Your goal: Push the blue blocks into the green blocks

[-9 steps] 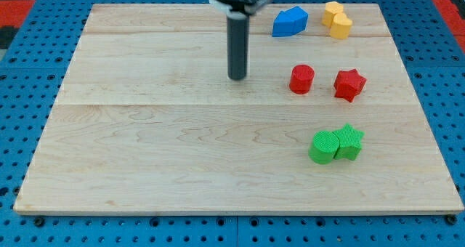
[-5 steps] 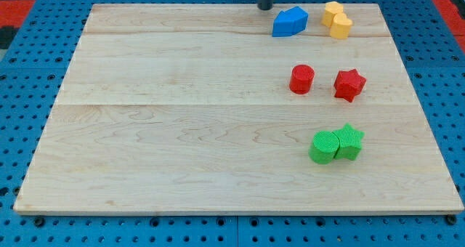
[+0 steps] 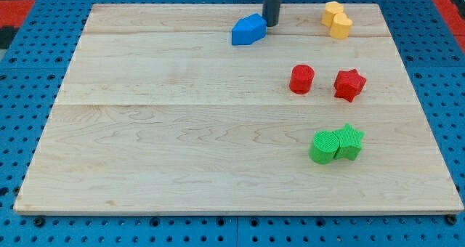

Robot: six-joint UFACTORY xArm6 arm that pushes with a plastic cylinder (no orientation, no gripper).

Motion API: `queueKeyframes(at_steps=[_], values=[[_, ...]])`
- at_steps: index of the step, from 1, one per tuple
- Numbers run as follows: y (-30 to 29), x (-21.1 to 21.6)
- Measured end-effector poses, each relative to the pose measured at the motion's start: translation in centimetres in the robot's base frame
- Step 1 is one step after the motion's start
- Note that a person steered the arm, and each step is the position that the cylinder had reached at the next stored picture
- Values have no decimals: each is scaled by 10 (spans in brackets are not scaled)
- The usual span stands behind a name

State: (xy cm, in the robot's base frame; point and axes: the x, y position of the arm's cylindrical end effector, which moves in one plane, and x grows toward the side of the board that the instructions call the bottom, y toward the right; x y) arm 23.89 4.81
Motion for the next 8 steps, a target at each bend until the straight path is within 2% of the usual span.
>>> queueKeyframes(at_steps=[1,2,4,5,6,7,8], values=[[-77,4],[-114,5],[-101,27],[-100,48],[-100,89],[-111,100],[-129,73]])
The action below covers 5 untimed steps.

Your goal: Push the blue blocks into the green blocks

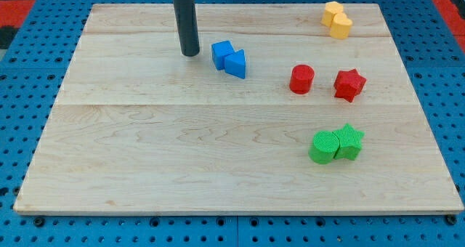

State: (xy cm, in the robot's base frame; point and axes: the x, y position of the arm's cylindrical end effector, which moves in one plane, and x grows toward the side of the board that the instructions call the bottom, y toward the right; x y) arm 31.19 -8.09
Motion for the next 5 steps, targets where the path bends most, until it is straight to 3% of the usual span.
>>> queueKeyframes(at_steps=[3,4,5], values=[[66,37],[48,33],[44,-18]])
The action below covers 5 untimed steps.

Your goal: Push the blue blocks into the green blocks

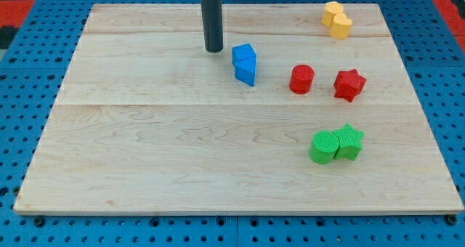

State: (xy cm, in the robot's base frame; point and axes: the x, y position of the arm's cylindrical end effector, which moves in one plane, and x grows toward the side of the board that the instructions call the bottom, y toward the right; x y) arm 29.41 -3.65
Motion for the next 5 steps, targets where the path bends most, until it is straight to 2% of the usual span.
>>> queueKeyframes(at_steps=[1,3,5], values=[[21,-10],[68,49],[17,101]])
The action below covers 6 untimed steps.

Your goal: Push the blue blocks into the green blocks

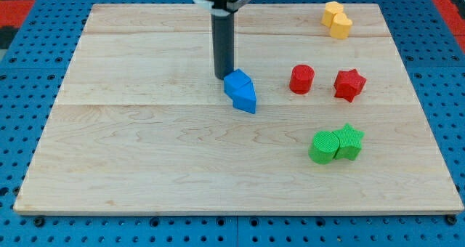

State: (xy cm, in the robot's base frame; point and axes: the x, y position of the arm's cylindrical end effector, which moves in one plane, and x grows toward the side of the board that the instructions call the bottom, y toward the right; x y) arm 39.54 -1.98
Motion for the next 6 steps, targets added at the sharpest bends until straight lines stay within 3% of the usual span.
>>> queueKeyframes(at_steps=[3,6], values=[[40,87],[45,74]])
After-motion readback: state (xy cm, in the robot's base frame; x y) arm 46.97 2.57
